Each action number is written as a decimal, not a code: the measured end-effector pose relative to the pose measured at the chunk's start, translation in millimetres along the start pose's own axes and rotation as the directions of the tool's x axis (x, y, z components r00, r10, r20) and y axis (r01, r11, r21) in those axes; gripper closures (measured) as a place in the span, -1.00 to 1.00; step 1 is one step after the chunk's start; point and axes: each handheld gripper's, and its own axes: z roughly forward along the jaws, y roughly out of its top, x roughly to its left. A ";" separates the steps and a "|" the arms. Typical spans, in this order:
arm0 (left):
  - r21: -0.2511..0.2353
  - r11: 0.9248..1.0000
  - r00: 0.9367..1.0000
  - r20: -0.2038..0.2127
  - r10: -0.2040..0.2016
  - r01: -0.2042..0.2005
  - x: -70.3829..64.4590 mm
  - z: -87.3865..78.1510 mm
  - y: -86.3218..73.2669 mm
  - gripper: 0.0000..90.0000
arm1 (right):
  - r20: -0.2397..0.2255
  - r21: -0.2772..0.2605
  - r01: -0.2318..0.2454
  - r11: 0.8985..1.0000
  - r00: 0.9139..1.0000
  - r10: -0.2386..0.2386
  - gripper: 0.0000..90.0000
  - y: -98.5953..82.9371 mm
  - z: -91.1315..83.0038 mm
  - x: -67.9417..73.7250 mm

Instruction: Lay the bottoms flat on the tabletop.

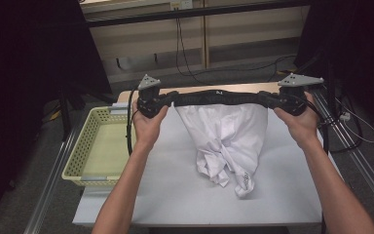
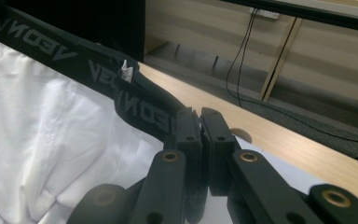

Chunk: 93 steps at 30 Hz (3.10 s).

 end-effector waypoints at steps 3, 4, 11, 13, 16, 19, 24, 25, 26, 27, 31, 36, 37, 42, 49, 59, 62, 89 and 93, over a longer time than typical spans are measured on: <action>-0.016 0.999 1.000 0.013 -0.029 0.029 2.7 -4.7 10.6 0.93 | 0.010 -0.012 0.002 1.000 1.000 -0.002 0.93 10.5 2.7 -3.2; -0.017 1.000 1.000 -0.002 -0.009 0.009 1.8 -6.4 15.1 0.93 | 0.015 -0.016 0.004 1.000 1.000 -0.004 0.93 14.4 3.2 -4.3; -0.012 0.997 0.996 -0.061 0.069 -0.070 7.0 -8.5 34.1 0.94 | 0.044 -0.041 0.000 0.999 0.999 0.002 0.94 40.9 3.9 -13.0; 0.014 0.998 0.996 -0.067 0.067 -0.066 11.5 -4.0 29.4 0.94 | 0.053 -0.039 0.001 0.999 0.999 0.001 0.94 42.1 6.5 -15.0; 0.053 0.997 0.996 -0.067 0.064 -0.061 15.7 6.5 18.1 0.94 | 0.056 -0.016 -0.011 1.000 0.998 0.012 0.93 36.2 14.9 -17.9; 0.080 0.996 0.996 -0.069 0.055 -0.049 19.2 16.2 8.5 0.94 | 0.051 -0.008 -0.009 1.000 0.999 0.010 0.94 29.0 25.7 -16.9; 0.116 0.993 0.995 -0.094 0.041 -0.030 28.1 29.3 -1.4 0.93 | 0.055 0.032 -0.012 0.999 0.998 0.010 0.94 20.6 45.3 -15.8; 0.124 0.992 0.995 -0.097 0.040 -0.028 28.9 31.9 -3.5 0.93 | 0.056 0.034 -0.013 0.999 0.998 0.011 0.94 19.7 48.2 -15.2; 0.132 0.991 0.994 -0.096 0.042 -0.029 29.6 34.0 -5.3 0.93 | 0.055 0.035 -0.006 0.999 0.998 0.004 0.93 19.4 50.6 -13.7; 0.131 0.991 0.995 -0.093 0.037 -0.024 30.3 35.8 -6.7 0.93 | 0.055 0.035 0.004 0.999 0.998 -0.006 0.93 19.3 53.0 -11.7; 0.137 0.990 0.996 -0.082 0.040 -0.028 28.6 42.2 -7.7 0.93 | 0.068 0.058 0.020 0.998 0.997 -0.024 0.93 17.8 63.3 -9.2; 0.142 0.989 0.995 -0.089 0.050 -0.037 28.7 46.1 -4.9 0.93 | 0.081 0.099 -0.005 0.995 0.997 -0.003 0.93 10.3 73.6 -18.0; 0.147 0.988 0.995 -0.091 0.051 -0.037 30.9 47.0 -5.1 0.93 | 0.087 0.102 -0.015 0.995 0.996 0.006 0.93 8.7 75.0 -20.4; 0.157 0.988 0.991 -0.132 0.034 -0.013 37.9 52.0 -14.0 0.30 | 0.061 0.118 -0.059 0.991 0.997 0.052 0.59 1.9 80.6 -27.3; 0.126 0.991 0.990 -0.121 0.070 -0.054 20.2 40.6 -22.7 -0.07 | 0.050 0.118 -0.062 0.991 0.997 0.057 0.23 -3.5 74.0 -18.5; 0.130 0.987 0.990 -0.088 0.109 -0.097 -11.1 15.8 -59.1 -0.55 | -0.042 0.111 -0.010 0.994 0.999 0.015 -0.07 -30.2 36.0 14.0; 0.153 0.985 0.994 -0.059 0.093 -0.083 -21.5 8.6 -69.7 -0.64 | -0.060 0.102 -0.003 0.995 0.998 0.009 -0.11 -37.2 24.0 22.9; 0.285 0.930 0.973 0.074 0.219 -0.231 -95.9 -27.8 -162.7 -0.77 | -0.078 0.224 0.053 0.973 0.996 -0.036 0.33 -142.4 -54.8 80.4; 0.258 0.938 0.973 0.067 0.222 -0.232 -93.4 -31.8 -162.5 -0.82 | -0.151 0.198 0.076 0.977 0.987 -0.046 0.44 -138.5 -55.6 97.2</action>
